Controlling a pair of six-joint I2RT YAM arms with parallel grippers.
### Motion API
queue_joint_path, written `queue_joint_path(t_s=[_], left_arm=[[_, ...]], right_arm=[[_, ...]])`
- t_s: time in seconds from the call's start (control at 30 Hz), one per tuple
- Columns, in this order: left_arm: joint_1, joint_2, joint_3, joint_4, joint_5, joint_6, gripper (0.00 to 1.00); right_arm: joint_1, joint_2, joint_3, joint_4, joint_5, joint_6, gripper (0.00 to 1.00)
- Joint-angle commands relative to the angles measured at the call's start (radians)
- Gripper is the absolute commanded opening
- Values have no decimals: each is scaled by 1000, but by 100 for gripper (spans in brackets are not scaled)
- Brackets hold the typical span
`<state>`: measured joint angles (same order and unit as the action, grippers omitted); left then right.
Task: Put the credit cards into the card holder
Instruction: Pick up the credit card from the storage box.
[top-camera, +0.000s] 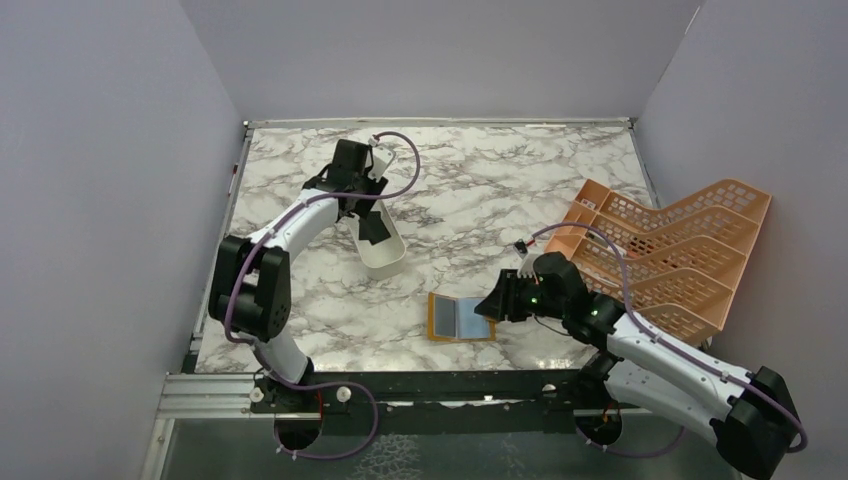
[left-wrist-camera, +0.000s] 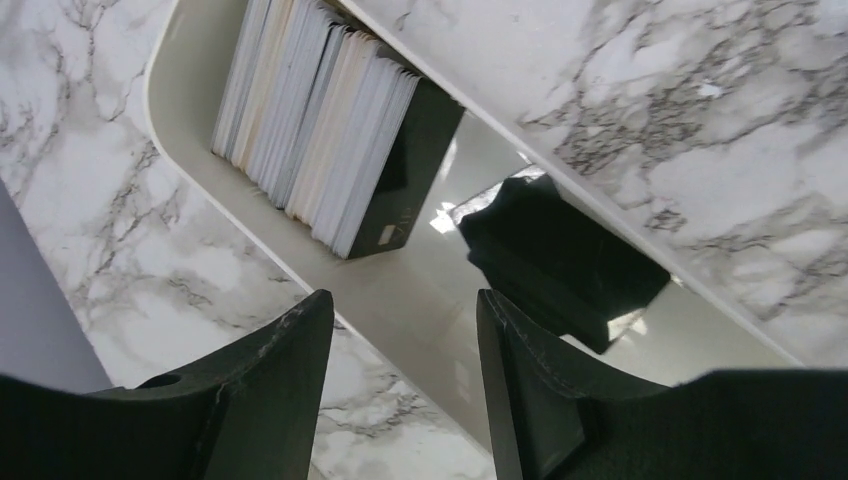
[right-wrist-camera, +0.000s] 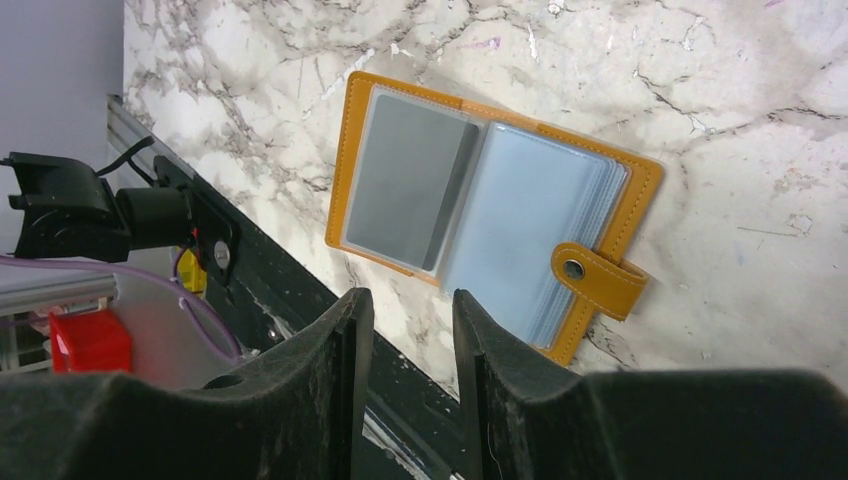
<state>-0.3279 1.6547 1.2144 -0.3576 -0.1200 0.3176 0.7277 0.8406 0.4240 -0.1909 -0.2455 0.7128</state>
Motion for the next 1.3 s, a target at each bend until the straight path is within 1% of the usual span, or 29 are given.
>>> queue_joint_path(t_s=[0.0, 0.1, 0.33, 0.47, 0.6, 0.83, 1.1, 1.27], left_arm=[[33, 79, 73, 45, 35, 164, 58], [42, 130, 108, 68, 20, 210, 59], [50, 225, 185, 63, 47, 250, 60], [50, 273, 212, 62, -14, 264, 60], [51, 310, 234, 63, -43, 267, 60], [50, 335, 224, 91, -96, 294, 59], [29, 371, 216, 112, -198, 344, 47], [-3, 372, 221, 113, -233, 363, 35]], right_arm=[[6, -24, 41, -51, 31, -24, 40], [6, -32, 49, -64, 40, -28, 40], [7, -25, 62, -65, 55, -25, 40], [7, -15, 70, -71, 58, -22, 40], [7, -14, 70, -68, 65, -26, 40], [7, -13, 67, -65, 66, -32, 41], [6, -4, 65, -56, 62, -36, 41], [7, 8, 59, -42, 46, -34, 41]])
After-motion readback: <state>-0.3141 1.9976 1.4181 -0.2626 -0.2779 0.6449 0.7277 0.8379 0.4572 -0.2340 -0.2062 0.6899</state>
